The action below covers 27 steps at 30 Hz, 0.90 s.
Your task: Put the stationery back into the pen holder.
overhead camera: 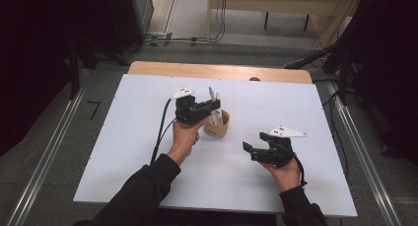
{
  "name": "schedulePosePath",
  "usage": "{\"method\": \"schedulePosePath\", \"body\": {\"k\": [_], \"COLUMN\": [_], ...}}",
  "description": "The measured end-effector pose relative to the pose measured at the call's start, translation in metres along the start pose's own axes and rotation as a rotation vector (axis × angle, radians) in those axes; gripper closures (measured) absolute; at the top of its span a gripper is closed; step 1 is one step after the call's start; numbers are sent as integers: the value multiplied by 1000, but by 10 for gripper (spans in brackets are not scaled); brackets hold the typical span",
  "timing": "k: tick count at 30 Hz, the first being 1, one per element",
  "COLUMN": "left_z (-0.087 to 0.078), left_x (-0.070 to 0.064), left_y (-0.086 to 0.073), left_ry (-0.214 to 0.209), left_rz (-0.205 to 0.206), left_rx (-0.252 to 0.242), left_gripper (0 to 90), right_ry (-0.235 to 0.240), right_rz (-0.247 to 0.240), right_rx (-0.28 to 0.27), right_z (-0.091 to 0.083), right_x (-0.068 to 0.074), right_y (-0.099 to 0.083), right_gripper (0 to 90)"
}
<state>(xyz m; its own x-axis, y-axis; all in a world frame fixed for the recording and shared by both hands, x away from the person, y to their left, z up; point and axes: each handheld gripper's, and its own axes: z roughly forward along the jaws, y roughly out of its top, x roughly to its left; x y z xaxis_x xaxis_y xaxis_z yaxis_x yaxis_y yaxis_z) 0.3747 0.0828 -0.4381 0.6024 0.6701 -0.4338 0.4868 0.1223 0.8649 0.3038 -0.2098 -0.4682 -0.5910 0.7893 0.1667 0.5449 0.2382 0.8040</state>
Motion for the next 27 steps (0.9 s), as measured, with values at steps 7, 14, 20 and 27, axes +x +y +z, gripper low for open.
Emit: {"method": "schedulePosePath", "body": {"k": [7, 14, 20, 27], "left_z": [-1, -7, -17, -27], "left_x": [-1, -2, -8, -7], "left_y": [0, -1, -2, -5], "left_ry": [-7, 1, 29, 59], "left_rz": [10, 14, 13, -19], "left_rx": [-2, -1, -5, -1], "left_gripper": [703, 630, 482, 321], "right_ry": [0, -3, -4, -8], "right_rz": [2, 1, 1, 2], "right_rx": [1, 1, 0, -2], "right_z": [0, 0, 0, -1], "right_x": [-1, 0, -1, 0], "right_y": [0, 0, 0, 0], "right_gripper": [192, 192, 191, 191]}}
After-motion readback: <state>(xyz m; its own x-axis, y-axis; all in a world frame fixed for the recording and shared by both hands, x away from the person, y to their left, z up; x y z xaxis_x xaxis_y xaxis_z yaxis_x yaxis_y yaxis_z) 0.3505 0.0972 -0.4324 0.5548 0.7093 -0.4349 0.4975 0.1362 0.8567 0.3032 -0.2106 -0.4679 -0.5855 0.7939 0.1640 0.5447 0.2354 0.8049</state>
